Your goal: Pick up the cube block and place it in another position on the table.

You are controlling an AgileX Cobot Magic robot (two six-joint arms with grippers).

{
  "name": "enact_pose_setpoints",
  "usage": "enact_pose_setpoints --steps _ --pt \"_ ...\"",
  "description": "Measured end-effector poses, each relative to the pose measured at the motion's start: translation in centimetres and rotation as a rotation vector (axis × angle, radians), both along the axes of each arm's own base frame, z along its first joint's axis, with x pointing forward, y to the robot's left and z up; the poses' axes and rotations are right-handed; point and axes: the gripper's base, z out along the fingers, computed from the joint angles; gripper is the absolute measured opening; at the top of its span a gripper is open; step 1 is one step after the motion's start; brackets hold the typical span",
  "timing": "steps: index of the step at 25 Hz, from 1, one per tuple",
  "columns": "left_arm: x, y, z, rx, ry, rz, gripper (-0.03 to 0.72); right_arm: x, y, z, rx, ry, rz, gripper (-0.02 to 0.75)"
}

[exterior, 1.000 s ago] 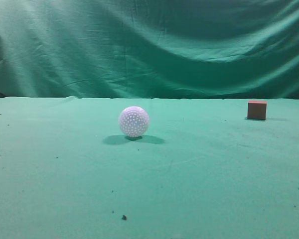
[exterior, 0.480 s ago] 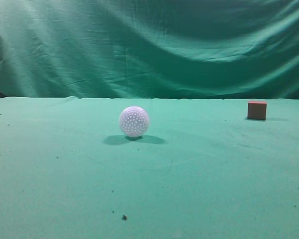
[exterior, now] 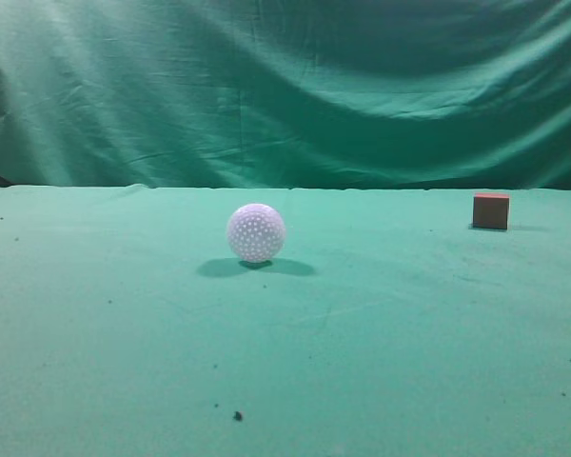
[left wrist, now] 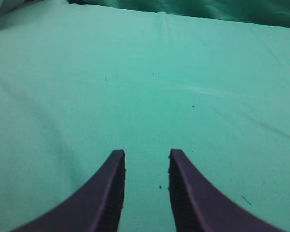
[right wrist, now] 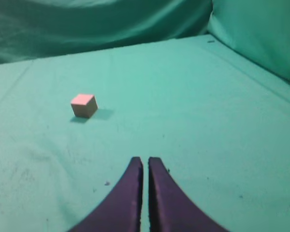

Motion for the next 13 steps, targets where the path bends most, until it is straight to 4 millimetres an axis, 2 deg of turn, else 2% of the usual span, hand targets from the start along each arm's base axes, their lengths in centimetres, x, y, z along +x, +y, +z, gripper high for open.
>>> enact_pose_setpoints --steps 13 --pt "0.0 0.0 0.0 0.0 0.0 0.0 0.262 -0.07 0.02 -0.2 0.009 0.024 0.0 0.0"
